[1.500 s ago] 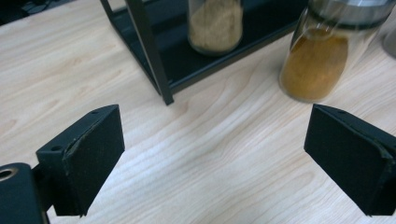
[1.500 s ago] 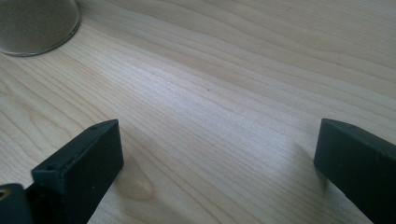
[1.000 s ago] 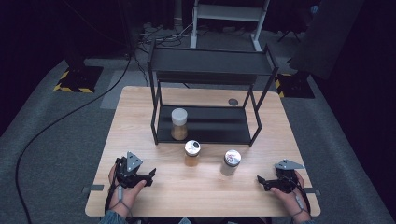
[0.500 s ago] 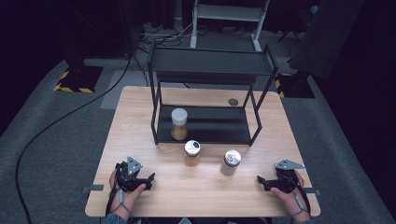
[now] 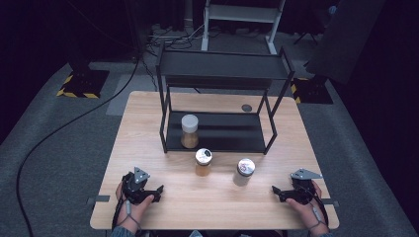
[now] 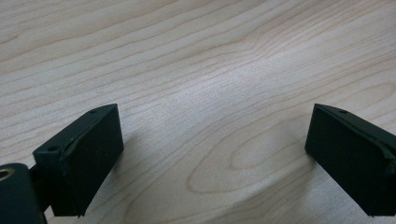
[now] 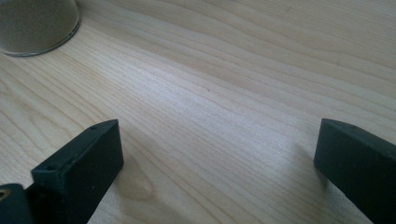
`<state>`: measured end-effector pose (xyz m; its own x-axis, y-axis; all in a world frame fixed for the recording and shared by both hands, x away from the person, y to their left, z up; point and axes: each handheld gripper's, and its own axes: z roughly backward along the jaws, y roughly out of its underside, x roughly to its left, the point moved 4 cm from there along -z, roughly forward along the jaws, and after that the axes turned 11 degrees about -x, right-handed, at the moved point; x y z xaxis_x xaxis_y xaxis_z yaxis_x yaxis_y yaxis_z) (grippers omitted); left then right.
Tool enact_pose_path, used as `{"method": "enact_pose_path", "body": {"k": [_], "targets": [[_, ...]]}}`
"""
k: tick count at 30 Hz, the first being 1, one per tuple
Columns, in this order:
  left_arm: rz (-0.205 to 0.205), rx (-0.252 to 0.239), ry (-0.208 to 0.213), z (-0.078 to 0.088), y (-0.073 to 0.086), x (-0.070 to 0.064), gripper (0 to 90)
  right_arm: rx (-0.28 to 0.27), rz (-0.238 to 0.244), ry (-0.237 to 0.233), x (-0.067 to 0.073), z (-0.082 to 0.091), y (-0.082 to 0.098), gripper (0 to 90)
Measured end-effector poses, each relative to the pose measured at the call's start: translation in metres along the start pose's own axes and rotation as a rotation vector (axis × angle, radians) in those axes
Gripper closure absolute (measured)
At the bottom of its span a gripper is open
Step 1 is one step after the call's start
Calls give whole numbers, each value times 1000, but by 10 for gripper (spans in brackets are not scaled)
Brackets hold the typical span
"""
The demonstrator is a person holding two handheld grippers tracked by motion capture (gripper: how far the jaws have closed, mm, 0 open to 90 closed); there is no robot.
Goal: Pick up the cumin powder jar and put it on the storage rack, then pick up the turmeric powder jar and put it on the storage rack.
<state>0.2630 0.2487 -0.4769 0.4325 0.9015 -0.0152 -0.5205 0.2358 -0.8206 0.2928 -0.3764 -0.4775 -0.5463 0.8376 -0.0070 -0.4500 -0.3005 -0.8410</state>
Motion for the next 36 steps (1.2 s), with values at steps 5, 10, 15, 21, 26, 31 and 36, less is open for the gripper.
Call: {"method": "enact_pose_path", "body": {"k": [5,10,15,21,26,31,36], "targets": [[1,0,0,0,0,0,41,0,0,0,0,0,0,11],[1,-1,0,0,0,0,41,2,-1,-1,0,0,0,12],[0,-2,0,0,0,0,40,1,1,-1,0,0,0,16],[4,-3,-5,0,1,-1,40,4,-4,-10,-3,3,-4,62],[4,-2,-4,0,1,-1,39,3,9,-17,1,7,-16,62],[4,-2,-4,0,1,-1,38,-15,-11,-31,2,13,-28,62],[3,-1,-4,0,1,-1,38,-50,-17,-43,5,21,-43,62]]}}
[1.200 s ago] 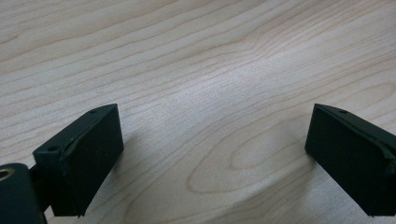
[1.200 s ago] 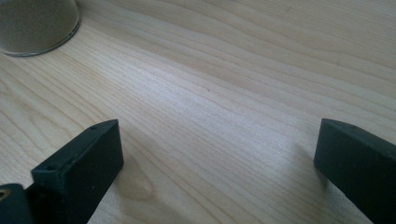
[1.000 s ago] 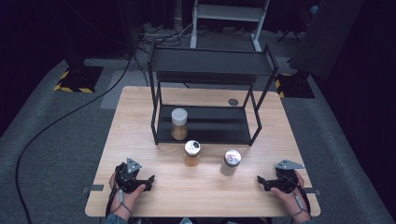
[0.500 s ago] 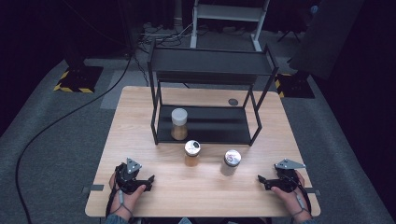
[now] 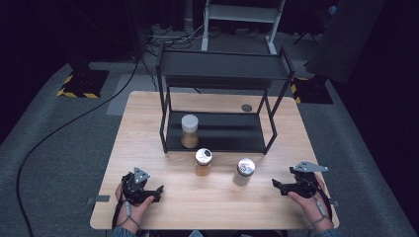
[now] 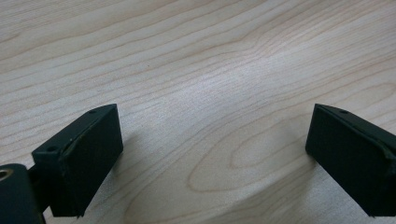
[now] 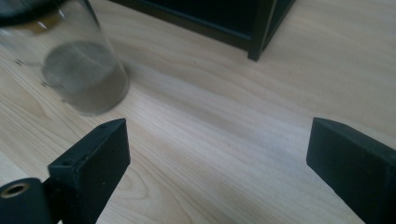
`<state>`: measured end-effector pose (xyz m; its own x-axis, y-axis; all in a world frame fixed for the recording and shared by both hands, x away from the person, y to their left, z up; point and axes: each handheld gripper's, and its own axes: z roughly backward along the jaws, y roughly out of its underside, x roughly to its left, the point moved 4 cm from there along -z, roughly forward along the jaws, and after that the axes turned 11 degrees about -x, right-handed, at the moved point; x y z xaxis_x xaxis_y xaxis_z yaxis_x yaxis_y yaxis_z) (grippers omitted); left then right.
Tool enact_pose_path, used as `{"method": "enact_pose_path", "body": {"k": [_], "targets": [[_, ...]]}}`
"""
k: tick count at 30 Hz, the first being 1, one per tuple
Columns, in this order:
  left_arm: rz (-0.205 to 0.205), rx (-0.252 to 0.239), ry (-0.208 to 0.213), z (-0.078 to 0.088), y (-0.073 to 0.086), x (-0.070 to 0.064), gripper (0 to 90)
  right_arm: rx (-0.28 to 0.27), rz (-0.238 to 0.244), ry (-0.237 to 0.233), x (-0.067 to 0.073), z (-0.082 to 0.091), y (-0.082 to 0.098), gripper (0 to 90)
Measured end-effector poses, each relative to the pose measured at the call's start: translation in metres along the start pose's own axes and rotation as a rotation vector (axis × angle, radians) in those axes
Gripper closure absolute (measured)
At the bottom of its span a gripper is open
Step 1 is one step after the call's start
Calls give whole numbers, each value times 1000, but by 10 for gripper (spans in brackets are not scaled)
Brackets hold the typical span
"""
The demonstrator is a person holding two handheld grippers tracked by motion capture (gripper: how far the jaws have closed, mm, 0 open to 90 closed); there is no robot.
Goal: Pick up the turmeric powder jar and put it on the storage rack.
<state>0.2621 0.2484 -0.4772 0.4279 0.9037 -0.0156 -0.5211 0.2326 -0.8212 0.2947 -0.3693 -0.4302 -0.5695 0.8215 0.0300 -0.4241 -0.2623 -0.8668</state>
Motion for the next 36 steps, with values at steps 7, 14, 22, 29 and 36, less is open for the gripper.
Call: {"method": "enact_pose_path", "body": {"k": [7,14,22,29,36], "targets": [[1,-1,0,0,0,0,38,-39,17,-20,7,9,-26,62],[3,-2,-3,0,0,-1,38,-62,24,-27,14,11,-46,62],[2,-2,-3,0,0,-1,38,-70,43,-43,24,10,-66,62],[2,-2,-3,0,0,-1,38,-78,63,-56,33,7,-82,62],[2,-2,-3,0,0,0,38,-83,75,-72,44,0,-95,62]]}}
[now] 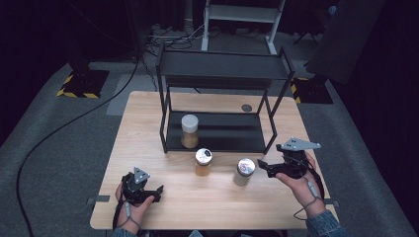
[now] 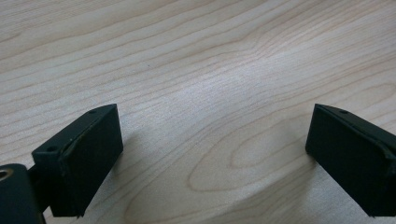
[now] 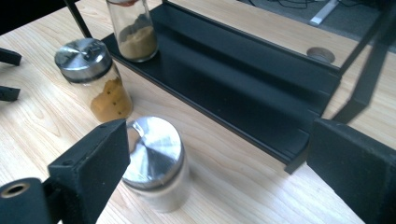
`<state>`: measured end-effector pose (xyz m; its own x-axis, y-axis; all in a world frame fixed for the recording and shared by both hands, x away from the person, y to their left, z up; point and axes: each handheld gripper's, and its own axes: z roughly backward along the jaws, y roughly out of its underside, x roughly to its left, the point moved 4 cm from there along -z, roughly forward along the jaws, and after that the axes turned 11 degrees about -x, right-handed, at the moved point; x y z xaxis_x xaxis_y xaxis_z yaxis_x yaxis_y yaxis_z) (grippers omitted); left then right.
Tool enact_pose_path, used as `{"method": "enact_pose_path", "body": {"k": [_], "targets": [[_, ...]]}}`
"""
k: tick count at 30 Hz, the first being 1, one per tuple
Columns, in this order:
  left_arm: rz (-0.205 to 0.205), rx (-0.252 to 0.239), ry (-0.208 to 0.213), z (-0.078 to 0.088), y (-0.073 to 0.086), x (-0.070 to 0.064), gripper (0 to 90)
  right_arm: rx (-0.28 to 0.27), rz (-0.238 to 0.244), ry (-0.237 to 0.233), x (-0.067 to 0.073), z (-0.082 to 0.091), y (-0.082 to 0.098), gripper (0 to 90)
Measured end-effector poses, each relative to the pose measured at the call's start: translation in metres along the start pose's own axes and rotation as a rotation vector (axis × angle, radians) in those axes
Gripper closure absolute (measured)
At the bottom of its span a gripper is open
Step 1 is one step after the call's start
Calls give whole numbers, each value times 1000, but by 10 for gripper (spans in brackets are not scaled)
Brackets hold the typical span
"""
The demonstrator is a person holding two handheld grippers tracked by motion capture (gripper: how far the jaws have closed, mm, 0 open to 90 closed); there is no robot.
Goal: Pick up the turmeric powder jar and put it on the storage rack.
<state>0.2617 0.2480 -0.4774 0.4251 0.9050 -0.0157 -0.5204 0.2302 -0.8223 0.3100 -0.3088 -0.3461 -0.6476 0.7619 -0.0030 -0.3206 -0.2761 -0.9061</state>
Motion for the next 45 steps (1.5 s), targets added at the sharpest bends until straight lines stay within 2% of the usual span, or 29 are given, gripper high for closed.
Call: {"method": "enact_pose_path", "body": {"k": [24,45], "targets": [[2,1,-4,0,0,0,38,14,44,-64,34,-44,-33,62],[2,1,-4,0,0,0,38,19,61,-122,65,-88,-45,62]]}}
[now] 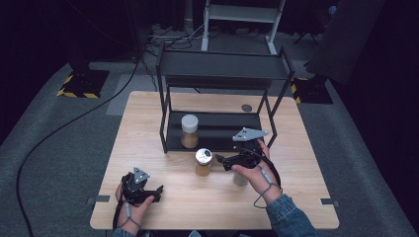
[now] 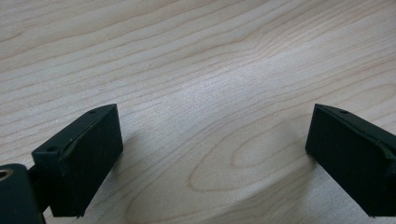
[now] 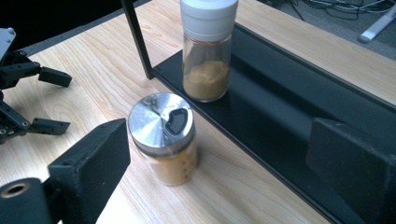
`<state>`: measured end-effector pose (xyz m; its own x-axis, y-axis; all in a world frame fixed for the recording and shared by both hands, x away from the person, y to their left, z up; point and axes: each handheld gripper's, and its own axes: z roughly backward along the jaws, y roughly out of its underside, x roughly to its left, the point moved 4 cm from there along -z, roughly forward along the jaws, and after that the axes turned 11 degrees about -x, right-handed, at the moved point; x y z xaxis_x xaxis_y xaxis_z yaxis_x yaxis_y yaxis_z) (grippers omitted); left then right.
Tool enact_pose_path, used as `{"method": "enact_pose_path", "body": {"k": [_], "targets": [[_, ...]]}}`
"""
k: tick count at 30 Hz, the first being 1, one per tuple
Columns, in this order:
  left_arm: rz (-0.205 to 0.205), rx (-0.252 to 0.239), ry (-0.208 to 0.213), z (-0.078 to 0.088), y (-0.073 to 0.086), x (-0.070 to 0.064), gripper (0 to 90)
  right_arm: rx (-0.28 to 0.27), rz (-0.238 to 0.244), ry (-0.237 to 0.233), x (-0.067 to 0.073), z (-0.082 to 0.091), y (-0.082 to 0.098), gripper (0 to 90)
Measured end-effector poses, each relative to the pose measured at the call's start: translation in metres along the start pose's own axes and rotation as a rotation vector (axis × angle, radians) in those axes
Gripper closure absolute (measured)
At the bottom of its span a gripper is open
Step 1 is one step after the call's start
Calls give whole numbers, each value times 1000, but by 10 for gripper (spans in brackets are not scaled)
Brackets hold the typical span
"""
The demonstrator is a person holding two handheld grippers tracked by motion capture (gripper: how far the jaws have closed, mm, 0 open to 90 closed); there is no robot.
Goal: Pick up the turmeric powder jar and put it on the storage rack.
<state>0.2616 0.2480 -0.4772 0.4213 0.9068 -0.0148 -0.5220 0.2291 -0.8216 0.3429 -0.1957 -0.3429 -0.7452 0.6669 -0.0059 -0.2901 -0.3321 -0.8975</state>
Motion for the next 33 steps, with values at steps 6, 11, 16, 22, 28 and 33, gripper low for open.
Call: {"method": "enact_pose_path", "body": {"k": [6,11,16,22,28,33], "targets": [[1,0,0,0,0,0,37,-5,-7,-11,5,-10,-2,62],[0,0,0,0,0,0,38,-2,-5,-16,10,-20,-3,62],[1,0,0,0,0,0,38,9,-3,-23,16,-30,-4,70],[0,0,0,0,0,0,37,10,-12,-18,22,-42,-1,73],[0,0,0,0,0,0,38,24,9,-13,29,-53,1,79],[0,0,0,0,0,0,38,38,8,-22,35,-65,4,84]]}}
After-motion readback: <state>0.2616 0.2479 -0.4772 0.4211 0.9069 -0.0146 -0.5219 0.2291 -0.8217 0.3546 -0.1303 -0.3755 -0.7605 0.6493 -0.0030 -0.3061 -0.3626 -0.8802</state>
